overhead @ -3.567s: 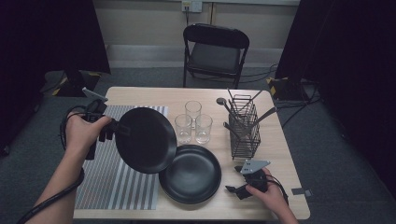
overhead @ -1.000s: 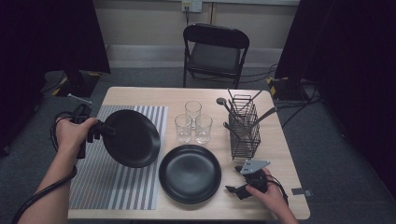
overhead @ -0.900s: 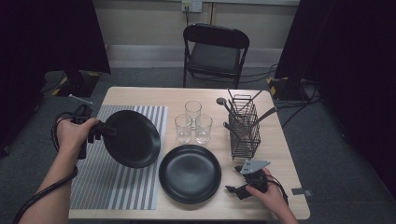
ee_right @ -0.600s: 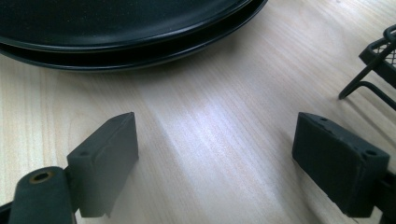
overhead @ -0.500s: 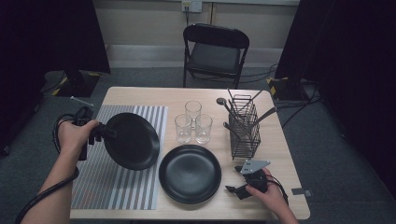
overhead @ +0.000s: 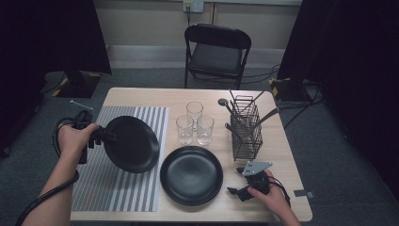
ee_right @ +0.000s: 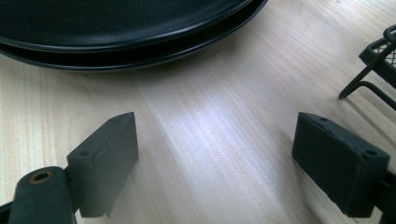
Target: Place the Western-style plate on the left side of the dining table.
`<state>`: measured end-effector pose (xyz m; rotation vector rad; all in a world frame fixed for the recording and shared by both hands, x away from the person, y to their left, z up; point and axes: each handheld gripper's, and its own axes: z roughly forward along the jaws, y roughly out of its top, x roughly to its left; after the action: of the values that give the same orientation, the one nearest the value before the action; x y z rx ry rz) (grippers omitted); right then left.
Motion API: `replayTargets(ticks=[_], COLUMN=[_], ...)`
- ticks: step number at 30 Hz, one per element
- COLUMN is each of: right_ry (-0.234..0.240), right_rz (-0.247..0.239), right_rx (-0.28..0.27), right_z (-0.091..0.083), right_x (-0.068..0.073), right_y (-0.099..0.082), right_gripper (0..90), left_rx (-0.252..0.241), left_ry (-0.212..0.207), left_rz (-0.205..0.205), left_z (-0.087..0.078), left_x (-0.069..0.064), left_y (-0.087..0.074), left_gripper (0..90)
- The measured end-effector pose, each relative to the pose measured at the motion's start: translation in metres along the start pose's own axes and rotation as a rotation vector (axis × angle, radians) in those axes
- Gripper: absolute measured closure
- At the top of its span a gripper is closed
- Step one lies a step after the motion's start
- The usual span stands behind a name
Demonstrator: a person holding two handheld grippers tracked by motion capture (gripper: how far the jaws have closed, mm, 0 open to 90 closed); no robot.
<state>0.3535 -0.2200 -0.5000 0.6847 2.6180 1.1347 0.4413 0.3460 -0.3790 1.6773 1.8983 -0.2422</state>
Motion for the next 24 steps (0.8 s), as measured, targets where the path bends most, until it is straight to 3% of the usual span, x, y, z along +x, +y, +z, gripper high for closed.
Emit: replayTargets(ticks=[5,24], right_ry=[0.0,0.0], right_rz=[0.0,-0.001], right_rx=[0.0,0.0], right_z=[0.0,0.0], right_x=[0.0,0.0], right_y=[0.0,0.0], right_gripper=[13.6,13.5], left_rx=[-0.007,-0.012], left_ry=[-0.004,0.008], left_rz=[-0.029,-0.016], left_z=[0.002,0.004], left_x=[0.004,0.011], left_y=[-0.001,-0.002], left_gripper=[76.8,78.4])
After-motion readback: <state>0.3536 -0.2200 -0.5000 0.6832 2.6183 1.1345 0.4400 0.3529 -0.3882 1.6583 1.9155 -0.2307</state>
